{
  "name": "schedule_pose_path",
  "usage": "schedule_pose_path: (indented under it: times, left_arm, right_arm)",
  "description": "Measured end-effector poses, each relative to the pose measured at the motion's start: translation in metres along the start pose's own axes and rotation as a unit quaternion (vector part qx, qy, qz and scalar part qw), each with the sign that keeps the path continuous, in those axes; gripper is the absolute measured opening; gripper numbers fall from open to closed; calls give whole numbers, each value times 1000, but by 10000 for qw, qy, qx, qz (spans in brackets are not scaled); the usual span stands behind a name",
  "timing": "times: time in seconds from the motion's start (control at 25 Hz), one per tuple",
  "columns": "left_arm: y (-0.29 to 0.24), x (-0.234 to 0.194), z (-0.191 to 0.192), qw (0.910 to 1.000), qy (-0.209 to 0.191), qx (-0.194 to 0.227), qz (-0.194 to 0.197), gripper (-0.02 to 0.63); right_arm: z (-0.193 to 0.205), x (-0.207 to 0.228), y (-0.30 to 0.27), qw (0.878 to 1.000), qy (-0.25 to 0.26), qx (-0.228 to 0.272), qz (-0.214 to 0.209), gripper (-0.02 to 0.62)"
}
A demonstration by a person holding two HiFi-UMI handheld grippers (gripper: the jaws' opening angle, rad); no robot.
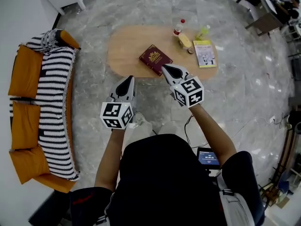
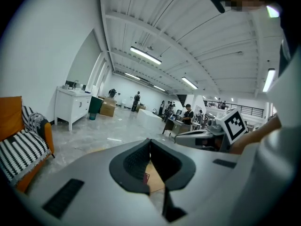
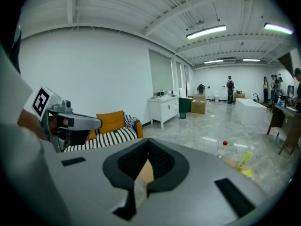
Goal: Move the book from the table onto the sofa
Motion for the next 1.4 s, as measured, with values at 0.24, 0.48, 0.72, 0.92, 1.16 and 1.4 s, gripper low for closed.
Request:
schedule_pose_path:
  times: [0.24,0.48,0.72,0.92,1.16,1.4]
  left_arm:
    - [-5,-30,27,9992,226,-265,198,17]
    - [-20,-38,42,9981,406,-416,223,17]
    - [-42,-47,59,9972,650,-380,50,17]
    - [-69,-49,84,9942,910,-563,-113,17]
    - [-105,-53,121,9890,1149,-862,-359,17]
    - [-136,-57,160,9842,1307,-1094,-470,17]
  right_arm:
    - [31,-4,-29,9987,-103,-476,117,15]
    - [49,8,-44,9965,-143,-807,146,15]
    - [64,35,-65,9937,-96,-1113,92,15]
    - [76,73,-81,9908,-54,-1349,76,15]
    - [107,114,-112,9849,33,-1723,-132,15]
    - [147,137,-145,9780,41,-2060,-310,15]
Point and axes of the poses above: the fingertips, and each gripper's own axes: y backward along the fingers, x to its right, z out of its underside, the point moved 7 cm from there along y, backward along the fingers, and after that the axes turned 6 degrees about -y, right-handed, at the moved point
